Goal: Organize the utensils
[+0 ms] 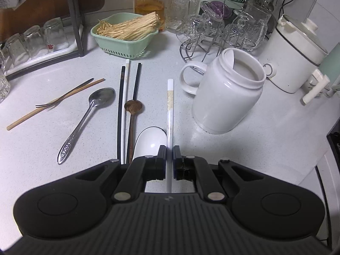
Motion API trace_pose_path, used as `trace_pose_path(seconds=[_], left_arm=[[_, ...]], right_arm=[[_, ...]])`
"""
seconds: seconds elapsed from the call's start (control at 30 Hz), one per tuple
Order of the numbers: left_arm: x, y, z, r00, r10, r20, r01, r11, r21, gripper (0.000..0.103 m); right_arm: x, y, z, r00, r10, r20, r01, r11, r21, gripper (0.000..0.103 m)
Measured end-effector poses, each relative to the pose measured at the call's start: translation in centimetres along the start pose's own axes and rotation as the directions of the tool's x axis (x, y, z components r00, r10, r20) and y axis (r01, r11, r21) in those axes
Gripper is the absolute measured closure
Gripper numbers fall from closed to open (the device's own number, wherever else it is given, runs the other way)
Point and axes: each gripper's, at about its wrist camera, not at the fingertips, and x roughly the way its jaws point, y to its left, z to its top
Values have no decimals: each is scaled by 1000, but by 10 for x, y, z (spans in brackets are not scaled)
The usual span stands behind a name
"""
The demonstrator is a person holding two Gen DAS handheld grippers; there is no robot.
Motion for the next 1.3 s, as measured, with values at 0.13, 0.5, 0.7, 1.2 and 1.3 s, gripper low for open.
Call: trace_pose_path(seconds=[0.13, 0.5, 0.7, 1.2, 1.3], left_arm=[[0, -2, -5, 1000, 22, 2, -22, 1000, -22, 96], [-16, -11, -29, 999, 53, -2, -53, 998, -33, 96], [-25, -15, -42, 998, 64, -7, -64, 997, -38, 96], [-30, -13, -47, 997, 76, -12, -77, 996, -55, 96], [-30, -13, -47, 997, 78, -13, -79, 995, -53, 96]], right_arm=[[-17, -4, -17, 999, -36, -6, 35, 999, -40, 0], [-45, -28, -59, 989, -139, -39, 135, 986, -98, 0], [-49, -35, -73, 986, -157, -48, 150, 979, -138, 0], [-41, -36, -81, 989, -135, -67, 121, 977, -174, 0], [-41, -34, -80, 990, -124, -66, 111, 978, -175, 0]])
